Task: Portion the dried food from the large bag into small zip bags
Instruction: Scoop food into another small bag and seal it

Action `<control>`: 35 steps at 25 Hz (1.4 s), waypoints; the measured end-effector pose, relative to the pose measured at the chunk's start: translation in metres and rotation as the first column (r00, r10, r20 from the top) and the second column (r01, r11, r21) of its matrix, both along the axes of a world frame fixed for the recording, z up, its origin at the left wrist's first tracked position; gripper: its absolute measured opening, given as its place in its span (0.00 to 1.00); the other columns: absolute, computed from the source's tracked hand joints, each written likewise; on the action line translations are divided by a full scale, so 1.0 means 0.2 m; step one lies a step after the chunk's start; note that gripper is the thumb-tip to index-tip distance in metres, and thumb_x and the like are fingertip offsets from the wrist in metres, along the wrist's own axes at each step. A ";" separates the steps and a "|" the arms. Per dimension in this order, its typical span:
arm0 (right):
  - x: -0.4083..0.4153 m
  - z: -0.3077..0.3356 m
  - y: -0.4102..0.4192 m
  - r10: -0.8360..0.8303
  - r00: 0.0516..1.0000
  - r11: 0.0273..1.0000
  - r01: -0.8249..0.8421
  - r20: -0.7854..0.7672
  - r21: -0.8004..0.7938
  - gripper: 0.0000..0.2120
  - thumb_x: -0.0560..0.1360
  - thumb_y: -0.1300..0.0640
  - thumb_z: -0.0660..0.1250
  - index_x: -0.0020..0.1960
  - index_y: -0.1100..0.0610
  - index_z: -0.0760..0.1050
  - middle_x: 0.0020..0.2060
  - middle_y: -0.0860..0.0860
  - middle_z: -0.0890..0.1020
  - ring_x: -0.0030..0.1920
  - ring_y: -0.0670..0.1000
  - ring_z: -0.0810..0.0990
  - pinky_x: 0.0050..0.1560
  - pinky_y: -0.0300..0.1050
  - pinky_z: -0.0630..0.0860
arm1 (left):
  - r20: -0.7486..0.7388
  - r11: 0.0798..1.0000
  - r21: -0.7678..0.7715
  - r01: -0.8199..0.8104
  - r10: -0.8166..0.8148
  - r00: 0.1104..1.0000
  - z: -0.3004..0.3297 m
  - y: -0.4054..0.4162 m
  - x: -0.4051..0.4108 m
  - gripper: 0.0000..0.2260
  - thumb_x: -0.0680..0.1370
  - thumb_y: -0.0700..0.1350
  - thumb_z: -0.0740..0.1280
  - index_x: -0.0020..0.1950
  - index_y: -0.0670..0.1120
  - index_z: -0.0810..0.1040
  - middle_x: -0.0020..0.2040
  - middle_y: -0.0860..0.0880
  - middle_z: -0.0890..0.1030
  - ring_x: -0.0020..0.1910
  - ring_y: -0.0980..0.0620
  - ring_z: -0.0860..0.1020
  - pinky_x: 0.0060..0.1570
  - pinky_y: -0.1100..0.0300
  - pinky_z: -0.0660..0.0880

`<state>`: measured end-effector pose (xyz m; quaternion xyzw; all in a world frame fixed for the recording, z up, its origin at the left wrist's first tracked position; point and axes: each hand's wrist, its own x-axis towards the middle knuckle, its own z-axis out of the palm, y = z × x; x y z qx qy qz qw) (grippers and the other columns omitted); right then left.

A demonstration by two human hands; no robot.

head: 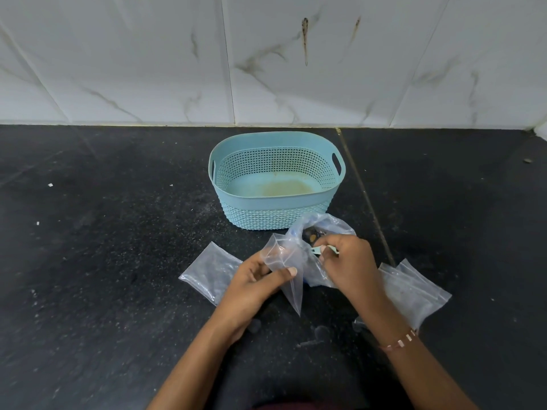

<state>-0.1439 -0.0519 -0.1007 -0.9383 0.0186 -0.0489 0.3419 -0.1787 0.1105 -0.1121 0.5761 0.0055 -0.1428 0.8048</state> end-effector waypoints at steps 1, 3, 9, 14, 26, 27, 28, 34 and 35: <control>0.01 0.00 0.00 -0.025 0.999 0.999 0.027 -0.030 0.045 0.11 0.73 0.67 0.63 0.49 0.60 0.81 0.44 0.54 0.84 0.36 0.48 0.77 0.38 0.35 0.70 | 0.009 1.000 0.002 0.000 0.000 1.000 0.00 0.00 0.00 0.11 0.67 0.39 0.71 0.48 0.46 0.81 0.46 0.47 0.85 0.46 0.52 0.83 0.47 0.63 0.79; 0.03 0.02 -0.01 -0.076 0.990 0.989 0.090 -0.118 0.116 0.10 0.73 0.67 0.62 0.48 0.60 0.82 0.40 0.50 0.81 0.33 0.45 0.75 0.36 0.34 0.70 | 0.018 1.000 -0.005 0.010 -0.010 1.000 0.00 -0.01 0.01 0.13 0.67 0.39 0.69 0.52 0.43 0.80 0.46 0.47 0.85 0.46 0.52 0.83 0.48 0.63 0.78; 0.06 0.06 -0.04 -0.125 0.925 0.851 0.286 -0.359 0.440 0.11 0.72 0.70 0.59 0.45 0.64 0.79 0.30 0.56 0.80 0.21 0.46 0.68 0.23 0.37 0.65 | 0.089 0.992 0.129 -0.010 -0.001 0.996 0.04 -0.04 0.02 0.15 0.72 0.29 0.66 0.48 0.49 0.76 0.37 0.58 0.85 0.39 0.64 0.82 0.39 0.74 0.74; 0.04 0.08 -0.03 -0.079 0.920 0.860 0.258 -0.385 0.440 0.11 0.73 0.70 0.60 0.42 0.59 0.79 0.30 0.55 0.81 0.21 0.46 0.68 0.21 0.35 0.65 | 0.121 0.983 0.186 -0.001 -0.022 0.992 0.01 -0.02 0.03 0.15 0.72 0.29 0.66 0.50 0.49 0.76 0.38 0.59 0.85 0.40 0.64 0.82 0.40 0.73 0.74; 0.03 0.14 -0.13 -0.157 0.884 0.666 0.424 -0.440 0.613 0.09 0.75 0.70 0.60 0.42 0.62 0.77 0.31 0.59 0.81 0.21 0.46 0.70 0.22 0.37 0.69 | 0.266 0.926 0.376 -0.031 -0.076 0.961 -0.04 0.02 0.05 0.14 0.72 0.36 0.71 0.54 0.50 0.78 0.49 0.56 0.83 0.52 0.57 0.80 0.53 0.66 0.75; 0.03 0.14 -0.14 -0.153 0.885 0.665 0.421 -0.439 0.616 0.09 0.75 0.70 0.60 0.42 0.63 0.77 0.31 0.60 0.81 0.21 0.46 0.70 0.22 0.37 0.69 | 0.283 0.917 0.398 -0.036 -0.085 0.955 -0.05 0.02 0.04 0.14 0.71 0.39 0.71 0.54 0.51 0.78 0.50 0.54 0.83 0.53 0.56 0.80 0.54 0.65 0.75; 0.03 0.15 -0.14 -0.150 0.886 0.665 0.419 -0.439 0.618 0.08 0.75 0.70 0.60 0.43 0.63 0.77 0.31 0.60 0.81 0.21 0.46 0.70 0.23 0.37 0.69 | 0.299 0.906 0.421 -0.043 -0.094 0.949 -0.05 0.02 0.04 0.14 0.70 0.41 0.71 0.54 0.51 0.78 0.50 0.54 0.83 0.52 0.56 0.80 0.55 0.64 0.75; 0.00 0.19 -0.15 -0.133 0.907 0.676 0.378 -0.399 0.633 0.10 0.74 0.70 0.60 0.40 0.61 0.77 0.31 0.60 0.82 0.21 0.46 0.71 0.24 0.37 0.69 | 0.318 0.866 0.494 -0.074 -0.100 0.943 -0.06 0.02 0.04 0.15 0.68 0.51 0.70 0.54 0.54 0.77 0.50 0.55 0.83 0.51 0.55 0.81 0.56 0.54 0.76; 0.00 0.20 -0.15 -0.131 0.910 0.675 0.373 -0.393 0.637 0.10 0.74 0.70 0.60 0.41 0.61 0.78 0.31 0.60 0.82 0.22 0.46 0.71 0.24 0.38 0.69 | 0.320 0.864 0.498 -0.075 -0.103 0.942 -0.06 0.02 0.04 0.15 0.68 0.51 0.70 0.54 0.55 0.77 0.50 0.55 0.83 0.51 0.55 0.81 0.56 0.54 0.77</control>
